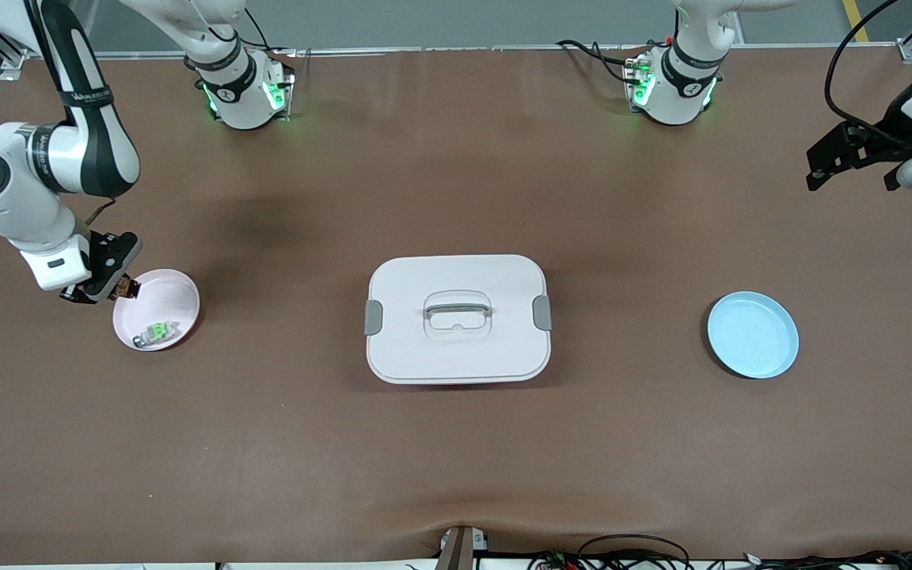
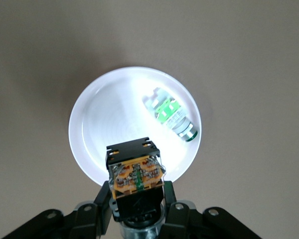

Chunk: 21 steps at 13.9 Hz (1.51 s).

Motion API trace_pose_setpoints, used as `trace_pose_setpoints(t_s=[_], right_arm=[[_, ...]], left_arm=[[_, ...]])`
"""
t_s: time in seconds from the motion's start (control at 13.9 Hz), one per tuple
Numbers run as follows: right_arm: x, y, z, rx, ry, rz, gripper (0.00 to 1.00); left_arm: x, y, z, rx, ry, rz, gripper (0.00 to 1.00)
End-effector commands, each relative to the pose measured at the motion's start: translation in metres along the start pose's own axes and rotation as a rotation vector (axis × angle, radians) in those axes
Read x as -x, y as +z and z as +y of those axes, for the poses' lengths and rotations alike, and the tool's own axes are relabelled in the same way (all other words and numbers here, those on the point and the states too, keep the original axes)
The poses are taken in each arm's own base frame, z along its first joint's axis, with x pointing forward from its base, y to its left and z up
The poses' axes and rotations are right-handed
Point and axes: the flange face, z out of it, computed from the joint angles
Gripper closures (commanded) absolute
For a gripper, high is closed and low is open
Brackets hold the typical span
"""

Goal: Transfer orange switch to right arm and place
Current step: 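Lower the orange switch onto the white plate with the right gripper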

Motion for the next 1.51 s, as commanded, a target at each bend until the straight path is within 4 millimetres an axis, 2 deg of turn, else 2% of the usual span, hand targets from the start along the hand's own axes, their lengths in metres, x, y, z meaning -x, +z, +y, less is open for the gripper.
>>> trace_pose_setpoints(t_s=[0.0, 0.29, 0.65, 0.86, 1.22, 1.37, 1.44], right_arm=[[0.007, 0.016, -0.008, 0.026, -0.055, -0.017, 0.89], [0.002, 0.055, -0.022, 0.081, -0.059, 0.044, 0.85], [-0.005, 0.095, -0.035, 0.048, -0.077, 0.065, 0.85], [0.001, 0.109, -0.044, 0.021, -0.073, 0.065, 0.84], [-0.001, 0.12, -0.048, 0.014, -0.074, 0.073, 0.77], [-0.001, 0.12, -0.048, 0.013, -0.074, 0.073, 0.69], [-0.001, 0.12, -0.048, 0.013, -0.072, 0.074, 0.59]], left_arm=[[0.009, -0.001, -0.001, 0.012, 0.017, -0.011, 0.0], [0.006, 0.001, 0.006, 0.011, 0.03, -0.012, 0.0], [-0.002, 0.012, 0.014, 0.016, 0.038, -0.018, 0.0], [-0.009, 0.014, 0.013, 0.018, 0.035, -0.008, 0.0], [-0.007, 0.012, 0.01, 0.018, 0.03, -0.003, 0.0], [-0.007, 0.01, 0.009, 0.016, 0.033, 0.0, 0.0], [-0.007, 0.011, 0.008, 0.015, 0.035, -0.002, 0.0]])
